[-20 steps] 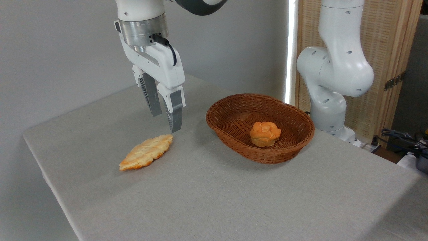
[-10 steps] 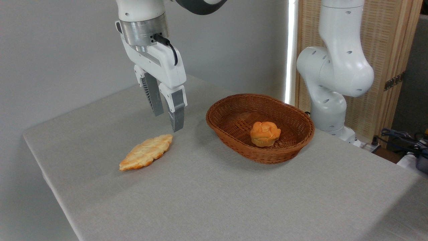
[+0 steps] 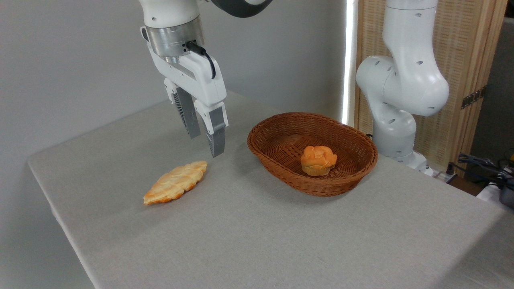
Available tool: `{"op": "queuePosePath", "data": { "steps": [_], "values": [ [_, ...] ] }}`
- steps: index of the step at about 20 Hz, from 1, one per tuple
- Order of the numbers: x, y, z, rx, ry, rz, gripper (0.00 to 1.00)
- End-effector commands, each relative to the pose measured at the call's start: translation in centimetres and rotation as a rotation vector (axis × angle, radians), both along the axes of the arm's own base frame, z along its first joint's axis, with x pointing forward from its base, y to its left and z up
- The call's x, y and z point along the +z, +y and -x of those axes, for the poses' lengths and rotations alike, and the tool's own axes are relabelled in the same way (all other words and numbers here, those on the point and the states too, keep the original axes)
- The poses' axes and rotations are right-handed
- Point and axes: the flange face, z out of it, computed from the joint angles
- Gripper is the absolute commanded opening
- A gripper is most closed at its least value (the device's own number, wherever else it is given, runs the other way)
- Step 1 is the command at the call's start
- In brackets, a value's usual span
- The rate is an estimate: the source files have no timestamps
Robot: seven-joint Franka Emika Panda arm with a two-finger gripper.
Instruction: Put bread into the basket
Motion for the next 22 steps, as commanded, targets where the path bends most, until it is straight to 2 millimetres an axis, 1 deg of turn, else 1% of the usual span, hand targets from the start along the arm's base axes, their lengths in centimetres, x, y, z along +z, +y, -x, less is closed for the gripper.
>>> {"op": "queuePosePath", "data": {
  "steps": [1, 9, 14, 16, 18, 19, 21, 22],
  "values": [
    [0.6, -0.4, 0.2, 0.008, 0.010, 0.009, 1.00],
    [0.7, -0.5, 0.0, 0.008, -0.001, 0.010, 1.00],
    [0.0, -0.6, -0.3, -0.004, 0.011, 0.009, 1.00],
    [-0.9, -0.7, -0.5, -0.015, 0.026, 0.005, 1.00],
    [-1.7, -1.4, -0.7, -0.028, 0.030, -0.001, 1.00],
    [-2.3, -1.4, -0.7, -0.028, 0.029, -0.001, 1.00],
    [-2.9, -1.6, -1.3, -0.023, -0.013, 0.011, 1.00],
    [-3.6, -1.8, -1.4, -0.024, -0.019, 0.011, 1.00]
  ]
}}
